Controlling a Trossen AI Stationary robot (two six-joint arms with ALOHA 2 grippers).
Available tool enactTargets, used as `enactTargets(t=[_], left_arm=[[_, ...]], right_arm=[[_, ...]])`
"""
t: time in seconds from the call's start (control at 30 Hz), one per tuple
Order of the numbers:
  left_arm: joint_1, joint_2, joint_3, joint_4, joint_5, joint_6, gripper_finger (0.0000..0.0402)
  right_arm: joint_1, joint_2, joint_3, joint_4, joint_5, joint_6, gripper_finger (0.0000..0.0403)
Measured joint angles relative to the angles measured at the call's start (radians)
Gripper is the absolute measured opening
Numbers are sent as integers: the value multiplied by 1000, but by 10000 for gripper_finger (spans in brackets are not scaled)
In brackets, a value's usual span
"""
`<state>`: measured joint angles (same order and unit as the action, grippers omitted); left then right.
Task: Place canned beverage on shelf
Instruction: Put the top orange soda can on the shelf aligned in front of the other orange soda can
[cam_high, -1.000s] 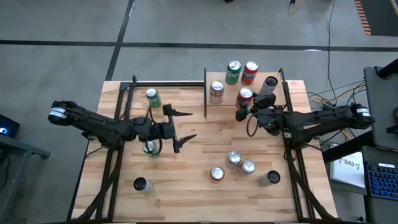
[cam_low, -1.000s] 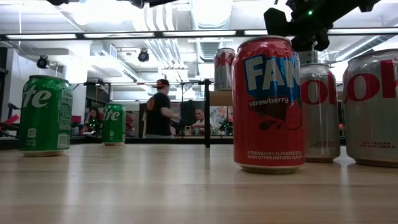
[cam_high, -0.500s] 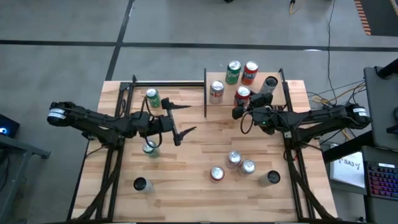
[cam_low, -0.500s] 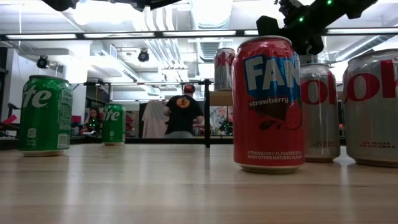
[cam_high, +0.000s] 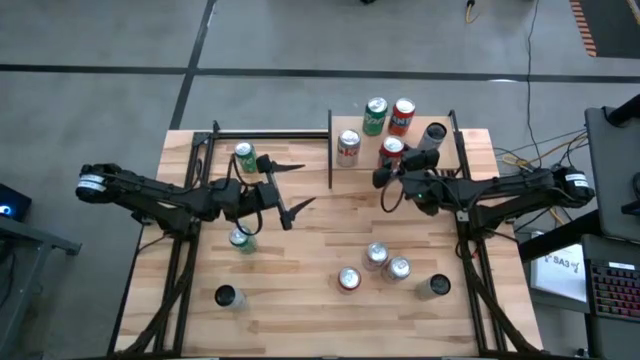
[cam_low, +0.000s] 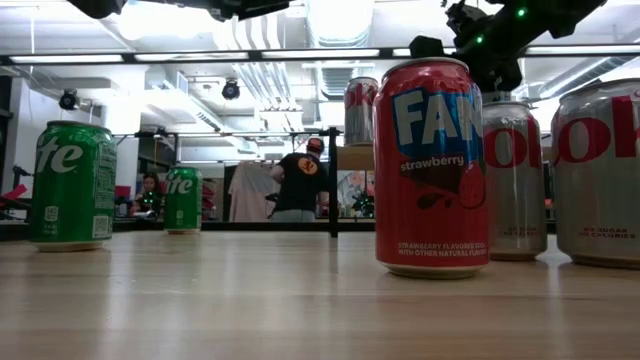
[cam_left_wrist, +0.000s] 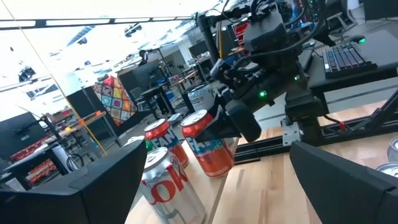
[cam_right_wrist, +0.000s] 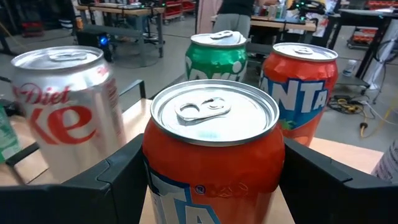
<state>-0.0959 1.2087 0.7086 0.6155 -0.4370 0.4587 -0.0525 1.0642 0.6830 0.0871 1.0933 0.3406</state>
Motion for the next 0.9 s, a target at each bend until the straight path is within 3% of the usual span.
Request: enactTargets(t=[0.9], left_arm=[[11, 2, 0, -6, -2, -5, 382]], right_arm=[[-46, 50, 2, 28, 26, 55, 286]])
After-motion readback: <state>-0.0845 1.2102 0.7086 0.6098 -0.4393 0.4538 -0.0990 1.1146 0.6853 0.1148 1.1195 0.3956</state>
